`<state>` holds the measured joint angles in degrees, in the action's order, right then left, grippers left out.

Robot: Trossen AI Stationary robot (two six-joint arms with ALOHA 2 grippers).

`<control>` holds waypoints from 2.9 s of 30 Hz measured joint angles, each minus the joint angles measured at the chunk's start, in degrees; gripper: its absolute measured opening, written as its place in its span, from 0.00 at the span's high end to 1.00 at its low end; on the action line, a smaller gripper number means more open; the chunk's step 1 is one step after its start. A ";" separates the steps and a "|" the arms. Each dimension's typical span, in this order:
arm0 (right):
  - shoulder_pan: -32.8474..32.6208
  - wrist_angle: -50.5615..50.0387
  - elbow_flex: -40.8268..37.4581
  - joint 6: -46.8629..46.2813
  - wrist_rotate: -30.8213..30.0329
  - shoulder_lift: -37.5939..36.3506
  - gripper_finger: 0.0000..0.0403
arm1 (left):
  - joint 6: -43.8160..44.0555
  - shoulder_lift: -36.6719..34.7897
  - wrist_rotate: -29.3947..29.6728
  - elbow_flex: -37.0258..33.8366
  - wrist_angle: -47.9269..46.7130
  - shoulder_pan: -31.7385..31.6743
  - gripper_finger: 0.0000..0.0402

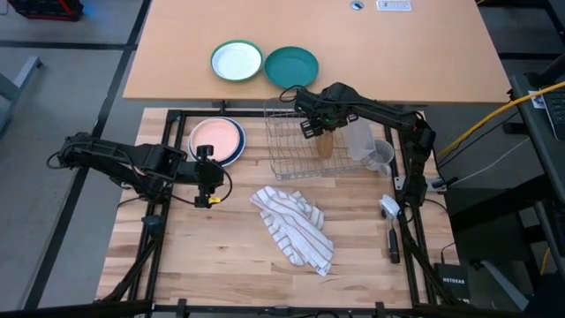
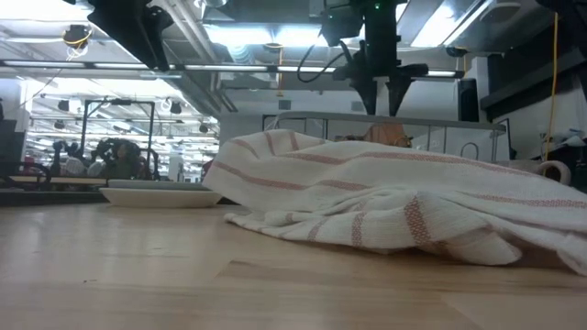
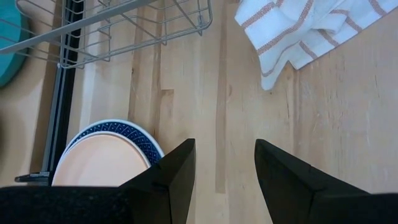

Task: Sort dishes
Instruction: Put the brown plate into the dish rack, then put the orange plate into the dish rack

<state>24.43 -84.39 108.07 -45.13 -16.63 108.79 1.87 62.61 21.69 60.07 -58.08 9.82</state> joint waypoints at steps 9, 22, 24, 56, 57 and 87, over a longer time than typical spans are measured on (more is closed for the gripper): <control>-0.08 -4.11 0.02 6.59 -8.11 -0.31 0.44 | -0.99 0.00 0.02 0.00 -0.02 -0.07 0.61; -4.16 -5.68 9.57 21.57 -25.57 -6.13 0.44 | 4.09 0.00 4.31 0.00 -0.07 -0.11 0.61; -5.67 -5.41 12.51 26.53 -27.95 -6.23 0.44 | 6.82 0.00 6.22 0.00 -0.04 -0.11 0.61; -34.37 -1.43 4.89 62.02 5.47 -4.70 0.44 | 9.57 7.02 -3.89 -23.15 31.65 -34.35 0.61; -35.36 -1.19 4.29 61.99 5.40 -4.70 0.44 | 8.37 8.13 -5.32 -23.15 31.84 -34.89 0.61; -42.03 6.76 -1.92 62.17 -6.02 -4.70 0.44 | 4.99 17.27 -5.03 -14.84 27.40 -32.58 0.98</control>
<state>-17.61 -77.63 106.15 17.04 -22.65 104.09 6.86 79.88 16.67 45.23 -30.68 -22.76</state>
